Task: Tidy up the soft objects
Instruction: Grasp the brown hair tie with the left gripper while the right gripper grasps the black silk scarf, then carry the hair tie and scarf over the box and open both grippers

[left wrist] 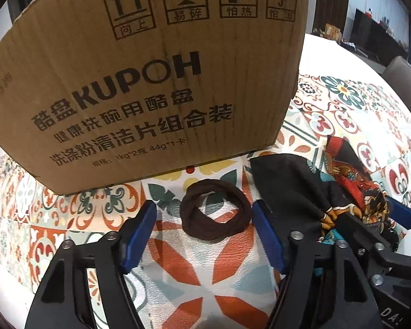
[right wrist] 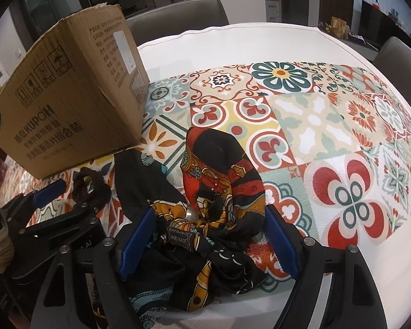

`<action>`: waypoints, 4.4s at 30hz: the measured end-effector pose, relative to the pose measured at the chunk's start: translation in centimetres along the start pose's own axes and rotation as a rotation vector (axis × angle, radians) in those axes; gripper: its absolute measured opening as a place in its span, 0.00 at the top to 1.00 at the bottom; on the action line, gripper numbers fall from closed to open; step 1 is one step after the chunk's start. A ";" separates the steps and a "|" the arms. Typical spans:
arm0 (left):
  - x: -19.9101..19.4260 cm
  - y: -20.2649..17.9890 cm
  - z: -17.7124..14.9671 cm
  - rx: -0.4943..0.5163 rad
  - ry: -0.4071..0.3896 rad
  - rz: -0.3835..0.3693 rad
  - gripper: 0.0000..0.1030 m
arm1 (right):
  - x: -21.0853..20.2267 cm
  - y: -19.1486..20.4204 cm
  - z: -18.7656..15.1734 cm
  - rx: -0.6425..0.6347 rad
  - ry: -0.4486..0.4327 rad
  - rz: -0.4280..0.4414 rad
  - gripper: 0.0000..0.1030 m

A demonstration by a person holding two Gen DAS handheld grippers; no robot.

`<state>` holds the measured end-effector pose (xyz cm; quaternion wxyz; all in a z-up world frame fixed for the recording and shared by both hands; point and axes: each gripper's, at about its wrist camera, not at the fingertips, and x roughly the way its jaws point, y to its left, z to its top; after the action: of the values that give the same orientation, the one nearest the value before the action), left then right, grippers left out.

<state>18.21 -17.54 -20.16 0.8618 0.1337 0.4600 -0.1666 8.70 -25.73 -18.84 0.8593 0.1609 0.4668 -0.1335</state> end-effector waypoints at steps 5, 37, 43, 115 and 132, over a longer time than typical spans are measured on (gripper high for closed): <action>0.1 0.2 0.6 0.002 -0.005 -0.023 0.49 | 0.3 0.6 0.1 -0.034 -0.015 -0.018 0.37; -9.0 3.6 -0.4 -0.004 -0.097 -0.061 0.91 | -6.1 2.6 0.6 -0.091 -0.163 0.050 0.80; -12.8 4.2 -0.4 -0.003 -0.160 -0.047 0.91 | -9.2 3.3 0.8 -0.104 -0.217 0.056 0.80; -21.1 14.8 13.9 -0.113 -0.430 -0.013 0.91 | -17.2 15.6 16.0 -0.279 -0.492 0.146 0.80; -17.1 15.7 15.3 -0.133 -0.381 -0.020 0.91 | -12.8 15.9 17.1 -0.279 -0.442 0.154 0.80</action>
<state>27.14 -6.36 3.62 0.9385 0.0380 0.3001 -0.1667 20.93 -17.05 3.14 0.9618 0.0428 0.2683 -0.0337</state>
